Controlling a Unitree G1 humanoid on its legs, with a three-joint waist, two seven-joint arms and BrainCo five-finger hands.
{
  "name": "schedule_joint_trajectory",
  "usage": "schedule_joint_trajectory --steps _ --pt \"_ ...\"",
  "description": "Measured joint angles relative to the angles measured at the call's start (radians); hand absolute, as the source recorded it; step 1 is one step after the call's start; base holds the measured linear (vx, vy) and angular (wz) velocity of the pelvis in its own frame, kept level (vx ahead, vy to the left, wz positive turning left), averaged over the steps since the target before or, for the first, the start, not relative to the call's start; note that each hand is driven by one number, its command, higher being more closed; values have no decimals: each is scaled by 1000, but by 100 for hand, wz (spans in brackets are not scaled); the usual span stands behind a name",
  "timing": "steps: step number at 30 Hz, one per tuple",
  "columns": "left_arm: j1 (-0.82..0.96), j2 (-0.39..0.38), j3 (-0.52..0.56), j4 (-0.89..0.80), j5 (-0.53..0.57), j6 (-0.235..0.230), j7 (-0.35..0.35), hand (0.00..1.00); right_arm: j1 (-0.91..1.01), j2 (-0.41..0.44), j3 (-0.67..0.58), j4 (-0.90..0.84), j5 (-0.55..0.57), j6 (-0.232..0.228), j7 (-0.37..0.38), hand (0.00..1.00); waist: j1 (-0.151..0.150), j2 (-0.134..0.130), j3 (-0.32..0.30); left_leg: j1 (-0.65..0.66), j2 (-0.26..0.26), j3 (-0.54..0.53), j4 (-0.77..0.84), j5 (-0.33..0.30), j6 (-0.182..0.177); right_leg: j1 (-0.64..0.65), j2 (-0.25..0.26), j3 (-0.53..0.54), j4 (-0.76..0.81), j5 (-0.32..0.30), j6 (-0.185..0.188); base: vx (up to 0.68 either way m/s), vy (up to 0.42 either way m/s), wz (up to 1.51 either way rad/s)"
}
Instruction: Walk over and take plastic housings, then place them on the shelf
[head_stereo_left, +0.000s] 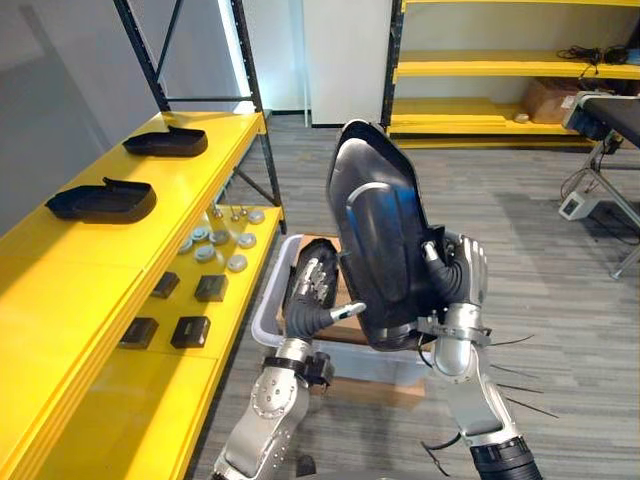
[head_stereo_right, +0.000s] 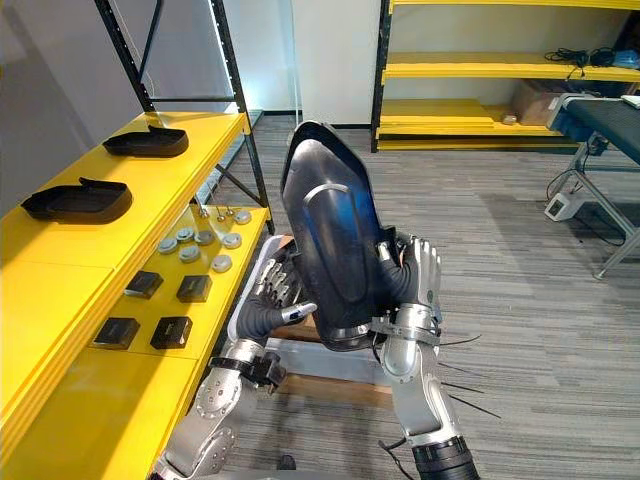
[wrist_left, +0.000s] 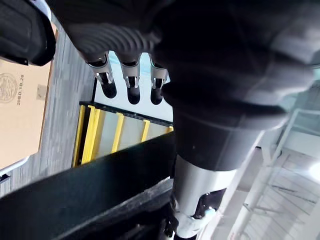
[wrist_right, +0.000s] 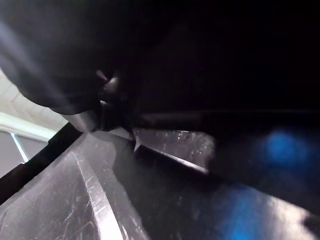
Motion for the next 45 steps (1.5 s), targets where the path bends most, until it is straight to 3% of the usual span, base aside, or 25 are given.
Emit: schedule_joint_trajectory --steps 7,8,13,14,22,32,39,45 --pt "-40 16 -46 0 -14 0 -5 0 -19 1 24 18 7 -5 0 100 -1 0 0 0 0 0 0 0 0 0 0 1 1 0 0 0 0 0" --pt "-40 18 -50 0 -14 0 -5 100 -19 0 24 22 8 -5 0 100 -1 0 0 0 0 0 0 0 0 0 0 1 0 0 0 0 0 0" --pt "-44 27 -72 0 -14 -1 -3 100 -19 -1 26 52 33 -5 0 100 -1 -1 0 0 0 1 0 0 0 -1 0 1 -1 0 0 0 0 0" --pt "-52 32 -73 0 -14 -1 3 100 -19 -2 28 52 38 -6 -1 0 -1 -1 0 0 0 1 0 0 0 0 0 1 -1 0 0 0 0 0" --pt "-81 66 -58 25 -35 0 56 100 -19 -10 63 52 69 -45 -2 0 -3 -9 -6 0 0 6 0 1 1 1 0 5 -11 9 -8 0 0 -1" --pt "-81 66 -38 36 -35 1 64 100 -18 -11 69 52 122 -78 5 0 -3 -18 -11 13 0 5 0 1 1 16 0 4 -15 10 -9 0 0 0" --pt "-51 52 30 36 -35 9 38 100 -19 -20 45 48 430 -137 156 0 -1 -25 -10 15 0 4 0 0 0 20 0 3 -14 7 -4 -1 0 1" --pt "23 6 114 29 -31 14 -45 100 -19 8 -74 -14 722 -186 307 0 3 -33 -7 16 -1 0 0 -3 3 25 0 1 -14 5 -1 -6 -6 4"
